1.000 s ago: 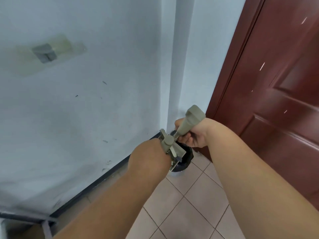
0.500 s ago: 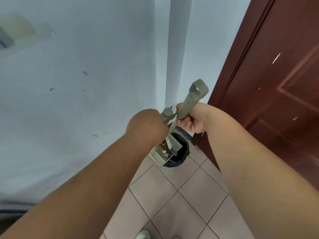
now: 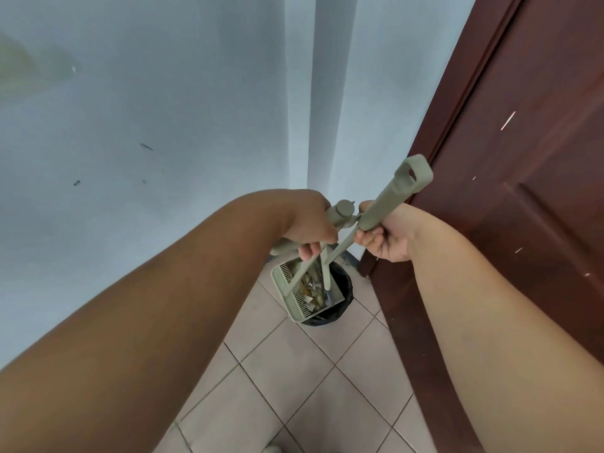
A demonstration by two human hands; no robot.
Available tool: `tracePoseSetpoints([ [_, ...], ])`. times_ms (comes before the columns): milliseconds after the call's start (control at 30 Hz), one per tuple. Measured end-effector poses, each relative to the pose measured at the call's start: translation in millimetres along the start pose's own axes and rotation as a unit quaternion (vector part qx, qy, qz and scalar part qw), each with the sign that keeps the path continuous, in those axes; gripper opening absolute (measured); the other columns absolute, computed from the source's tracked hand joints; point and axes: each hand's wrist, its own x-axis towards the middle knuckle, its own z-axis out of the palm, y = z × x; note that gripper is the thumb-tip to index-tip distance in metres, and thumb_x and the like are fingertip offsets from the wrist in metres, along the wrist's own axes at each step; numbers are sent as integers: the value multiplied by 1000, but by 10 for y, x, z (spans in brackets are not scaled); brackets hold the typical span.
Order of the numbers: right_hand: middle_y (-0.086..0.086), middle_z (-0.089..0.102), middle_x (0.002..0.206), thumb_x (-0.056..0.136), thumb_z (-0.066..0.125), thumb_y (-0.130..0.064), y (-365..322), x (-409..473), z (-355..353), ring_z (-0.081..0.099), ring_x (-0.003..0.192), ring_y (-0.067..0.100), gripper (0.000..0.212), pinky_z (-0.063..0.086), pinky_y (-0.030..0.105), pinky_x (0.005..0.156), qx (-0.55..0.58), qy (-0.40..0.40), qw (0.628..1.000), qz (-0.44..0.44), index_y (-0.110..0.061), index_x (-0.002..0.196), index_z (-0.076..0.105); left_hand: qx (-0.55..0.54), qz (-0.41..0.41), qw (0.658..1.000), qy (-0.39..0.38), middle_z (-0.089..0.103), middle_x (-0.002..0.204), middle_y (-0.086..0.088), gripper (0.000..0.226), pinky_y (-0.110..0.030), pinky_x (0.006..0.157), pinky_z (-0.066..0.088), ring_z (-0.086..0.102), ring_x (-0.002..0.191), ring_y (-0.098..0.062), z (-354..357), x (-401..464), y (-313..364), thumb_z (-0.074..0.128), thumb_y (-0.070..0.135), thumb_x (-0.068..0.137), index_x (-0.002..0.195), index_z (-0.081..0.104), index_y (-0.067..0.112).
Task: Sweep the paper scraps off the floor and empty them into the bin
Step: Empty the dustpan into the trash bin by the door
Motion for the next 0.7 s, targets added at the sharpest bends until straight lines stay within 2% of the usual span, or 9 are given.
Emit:
tracePoseSetpoints([
  [133,8,50,44,96,44,-32,29,25,47,37,24,5,34,35,12,25,6,-5,1000,0,-10,70,47,26,12,999,-16,65,68,-2,14,-18,51,42,58,44,-10,-26,-24,-43,53,25,92,87,55,12],
  [300,7,49,44,95,45,-32,26,49,131,37,24,5,33,35,11,26,12,-9,1000,3,-11,70,45,113,29,992,48,72,78,-6,21,-27,61,47,65,55,-15,-39,-48,-121,50,25,90,96,60,7],
  [433,6,49,45,95,46,-30,28,32,174,35,25,5,30,35,10,27,1,2,1000,-2,-11,72,46,190,36,979,70,71,78,-9,26,-25,51,39,61,55,-15,-36,-75,-148,47,27,91,93,63,6],
  [567,5,48,46,95,45,-25,105,7,173,34,25,4,26,32,10,27,-9,35,999,-32,-11,74,47,251,57,960,110,66,84,-9,24,-27,50,37,55,64,-21,-9,-103,-174,46,26,90,94,61,8],
  [700,3,46,47,91,44,-17,196,-100,154,32,25,3,17,30,10,27,-11,48,997,-60,-9,76,49,290,90,945,119,53,73,-1,21,-26,46,31,46,57,-14,26,-129,-151,47,29,91,96,58,11],
])
